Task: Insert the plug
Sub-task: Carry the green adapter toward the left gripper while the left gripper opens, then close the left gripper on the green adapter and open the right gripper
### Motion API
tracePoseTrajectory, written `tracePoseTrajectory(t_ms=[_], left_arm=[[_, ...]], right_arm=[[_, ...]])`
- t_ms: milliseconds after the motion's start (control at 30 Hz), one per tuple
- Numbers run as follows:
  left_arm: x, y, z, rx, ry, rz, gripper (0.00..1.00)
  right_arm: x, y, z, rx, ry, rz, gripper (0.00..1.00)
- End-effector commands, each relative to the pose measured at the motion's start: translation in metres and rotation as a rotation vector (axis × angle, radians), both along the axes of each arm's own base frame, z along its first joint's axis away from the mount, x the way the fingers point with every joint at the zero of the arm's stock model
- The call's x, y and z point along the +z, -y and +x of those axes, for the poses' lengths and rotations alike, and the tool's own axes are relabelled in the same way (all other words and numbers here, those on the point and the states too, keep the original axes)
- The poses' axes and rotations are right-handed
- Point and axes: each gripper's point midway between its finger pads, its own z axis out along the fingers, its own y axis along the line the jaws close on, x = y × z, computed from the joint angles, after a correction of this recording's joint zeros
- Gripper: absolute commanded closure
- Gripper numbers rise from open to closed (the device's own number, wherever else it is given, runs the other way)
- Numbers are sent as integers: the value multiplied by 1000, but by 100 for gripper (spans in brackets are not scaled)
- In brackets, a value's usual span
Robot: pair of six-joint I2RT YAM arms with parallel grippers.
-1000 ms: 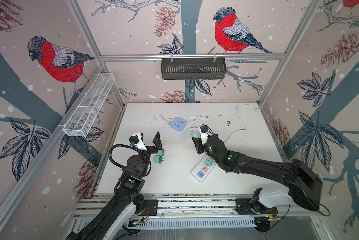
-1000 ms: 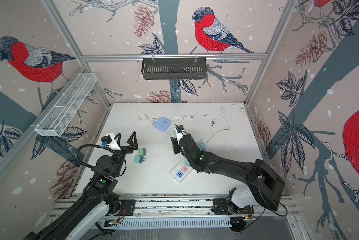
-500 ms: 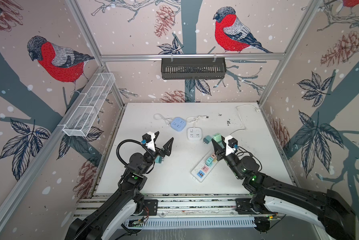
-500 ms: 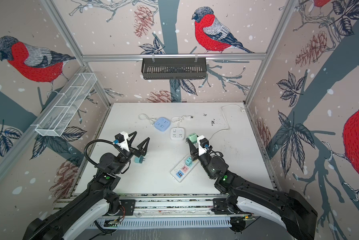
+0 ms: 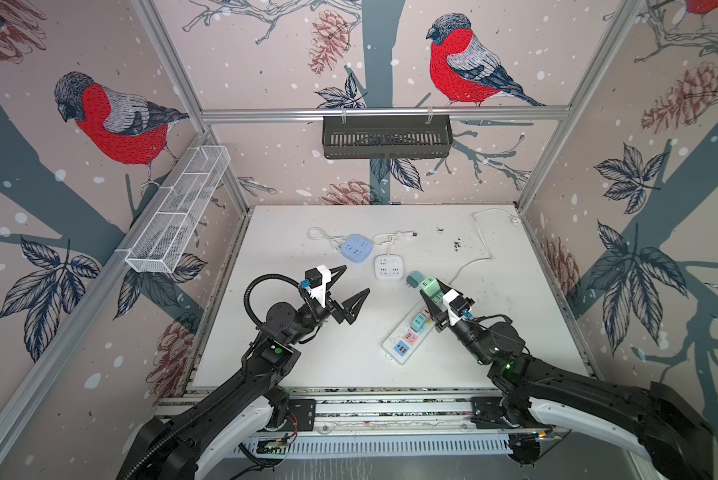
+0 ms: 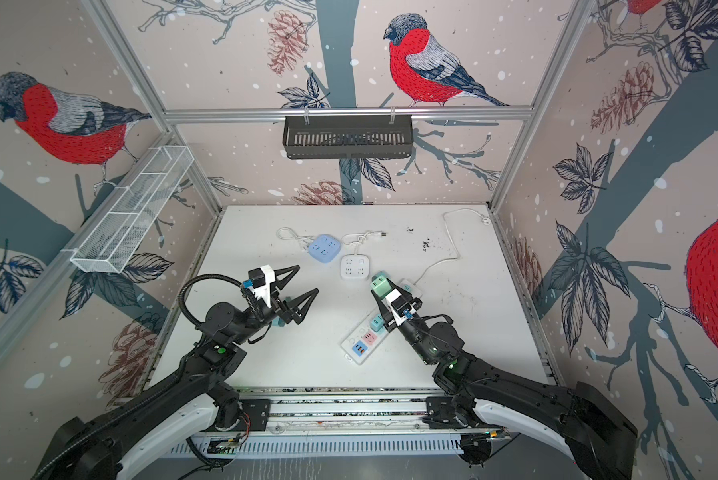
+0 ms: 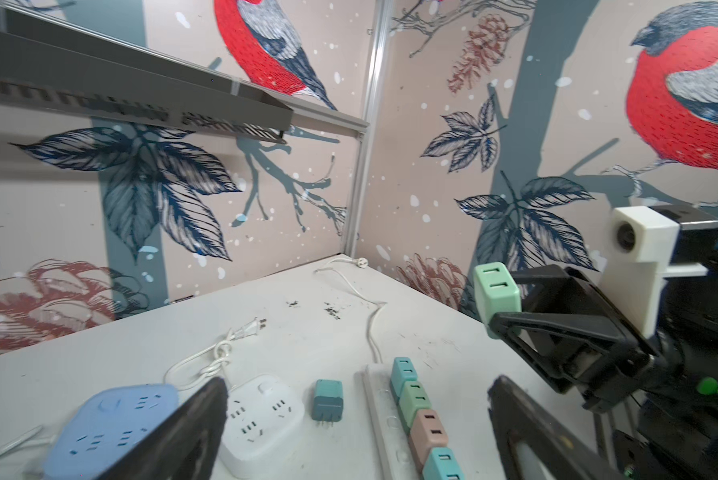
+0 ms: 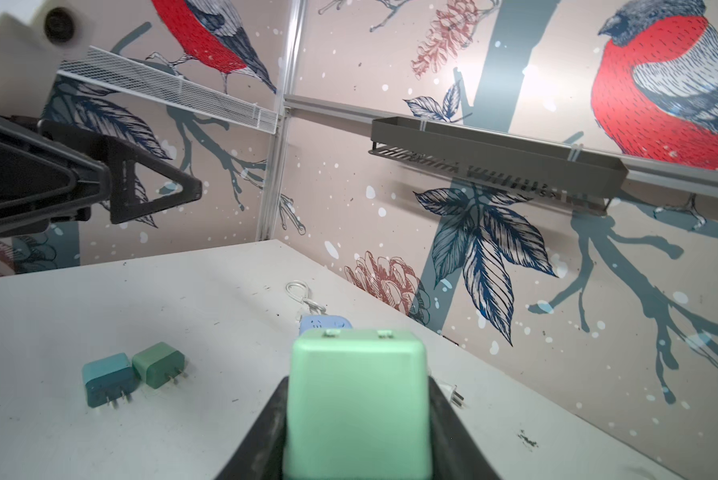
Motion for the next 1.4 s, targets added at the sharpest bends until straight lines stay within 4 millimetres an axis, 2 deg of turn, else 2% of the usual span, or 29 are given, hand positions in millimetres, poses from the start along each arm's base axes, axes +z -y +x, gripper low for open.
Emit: tracePoseTrajectory(t_ms=[0,200,333,467,567,700,967,1167,1367], left_arm=[[16,14,-24,-144,92,-13,8],[21,46,-39,-298,56,1,10],[16,65,-41,-369,26,32,12],[13,76,-36,-372,-15,53,12],[7,92,-35,-397,-47,112,14],[-3,111,-31,-387,-71,168,17],[-15,132,-22,-371,-123,241,23],[-18,139,-27,-402,-118,254,37],[-16,143,-34,-426,-100,266,57]], right_arm=[[16,-5,-9,41,95,-3,83],[8,-18,-15,87,166,-114,87],[11,-17,-11,54,201,-133,87],[13,-23,-11,58,228,-163,88],[17,-26,-12,62,256,-166,88],[13,-33,-12,70,276,-210,88],[16,-35,-17,68,315,-207,88],[15,-36,-20,68,330,-213,88],[14,-36,-14,32,330,-241,87]])
